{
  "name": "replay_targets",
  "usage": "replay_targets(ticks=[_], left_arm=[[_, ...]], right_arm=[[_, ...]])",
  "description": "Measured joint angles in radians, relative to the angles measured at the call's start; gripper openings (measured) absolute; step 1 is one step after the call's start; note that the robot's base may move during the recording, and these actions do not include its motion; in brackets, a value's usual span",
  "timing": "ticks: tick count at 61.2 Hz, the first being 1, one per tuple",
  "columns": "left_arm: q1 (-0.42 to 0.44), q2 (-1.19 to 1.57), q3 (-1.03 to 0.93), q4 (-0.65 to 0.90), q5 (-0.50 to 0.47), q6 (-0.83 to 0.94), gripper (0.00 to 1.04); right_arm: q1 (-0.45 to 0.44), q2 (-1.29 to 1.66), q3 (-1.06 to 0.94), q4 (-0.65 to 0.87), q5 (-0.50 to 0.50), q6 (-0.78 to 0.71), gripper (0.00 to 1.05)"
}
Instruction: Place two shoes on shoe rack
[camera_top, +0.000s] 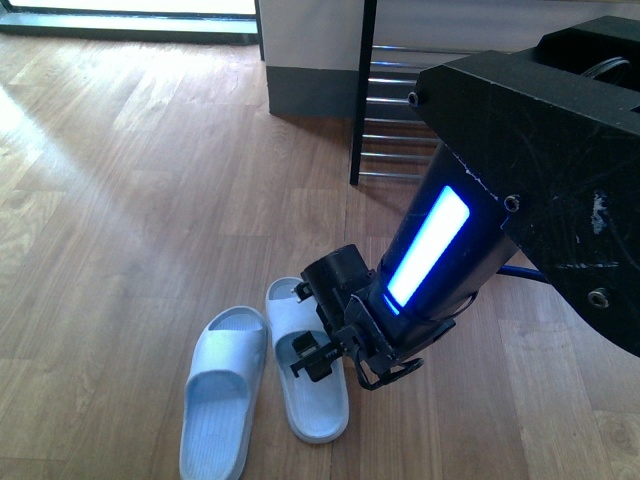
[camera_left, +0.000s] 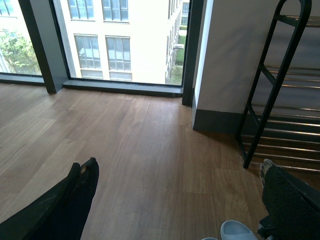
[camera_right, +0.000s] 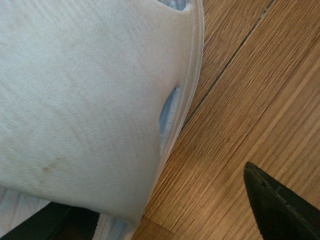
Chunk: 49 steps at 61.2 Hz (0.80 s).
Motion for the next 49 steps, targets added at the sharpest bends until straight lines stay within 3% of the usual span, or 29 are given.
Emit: replay_targets(ticks=[31,49], left_arm=[[0.000,0.000,0.000,0.000,0.000,0.000,0.95],[0.000,0.000,0.000,0.000,0.000,0.000,0.95]], right_arm=[[0.002,0.000,0.003,0.002,-0.058,0.047,0.01],[-0.011,-0.160,-0.174,0.136,-0.017,0.137,0.01]])
